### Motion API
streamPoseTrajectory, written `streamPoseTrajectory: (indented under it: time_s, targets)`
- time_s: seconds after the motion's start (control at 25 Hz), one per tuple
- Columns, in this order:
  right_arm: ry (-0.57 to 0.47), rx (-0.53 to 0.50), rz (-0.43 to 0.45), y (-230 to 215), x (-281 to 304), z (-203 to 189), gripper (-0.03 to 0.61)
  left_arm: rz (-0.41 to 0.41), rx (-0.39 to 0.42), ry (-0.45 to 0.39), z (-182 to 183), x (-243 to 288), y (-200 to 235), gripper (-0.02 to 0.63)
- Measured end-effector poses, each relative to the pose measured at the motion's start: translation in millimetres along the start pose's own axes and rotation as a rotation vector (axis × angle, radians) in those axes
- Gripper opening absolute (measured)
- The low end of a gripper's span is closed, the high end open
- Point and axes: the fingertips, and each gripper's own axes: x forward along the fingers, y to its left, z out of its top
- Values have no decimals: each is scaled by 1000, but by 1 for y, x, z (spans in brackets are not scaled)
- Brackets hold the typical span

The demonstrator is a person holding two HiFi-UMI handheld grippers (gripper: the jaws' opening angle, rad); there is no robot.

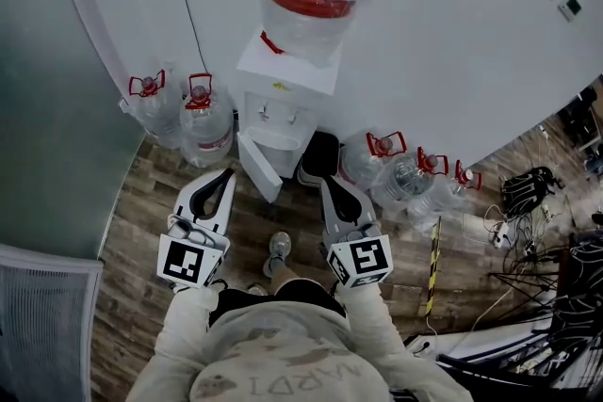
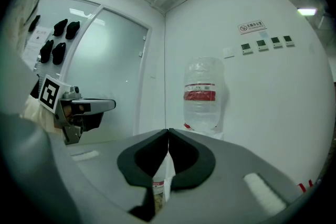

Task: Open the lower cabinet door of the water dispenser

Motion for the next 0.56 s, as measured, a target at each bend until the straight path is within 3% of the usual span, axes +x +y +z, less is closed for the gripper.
streamPoseTrajectory:
  time_s: [0.56]
  targets:
    - [-38,0,-10,8,-12,12,8,4,16,-21,12,-15,-8,-2]
